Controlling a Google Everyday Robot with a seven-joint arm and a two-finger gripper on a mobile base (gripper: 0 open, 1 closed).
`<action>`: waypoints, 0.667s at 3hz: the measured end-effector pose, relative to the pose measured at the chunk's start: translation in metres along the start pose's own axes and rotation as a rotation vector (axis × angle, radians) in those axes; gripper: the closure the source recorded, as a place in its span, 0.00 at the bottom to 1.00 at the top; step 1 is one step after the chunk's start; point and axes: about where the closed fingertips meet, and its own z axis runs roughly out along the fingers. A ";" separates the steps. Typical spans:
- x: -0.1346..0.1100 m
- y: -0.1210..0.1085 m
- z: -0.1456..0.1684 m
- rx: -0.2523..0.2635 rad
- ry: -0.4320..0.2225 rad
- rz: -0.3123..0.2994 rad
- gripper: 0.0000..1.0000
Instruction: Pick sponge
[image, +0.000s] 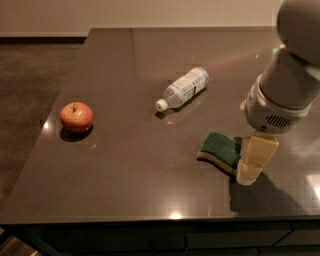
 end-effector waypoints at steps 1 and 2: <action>-0.005 0.009 0.022 -0.034 -0.011 0.007 0.00; -0.009 0.012 0.039 -0.066 -0.015 0.014 0.00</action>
Offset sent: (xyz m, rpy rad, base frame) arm -0.0018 0.0225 -0.0597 0.0490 0.1036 -0.0062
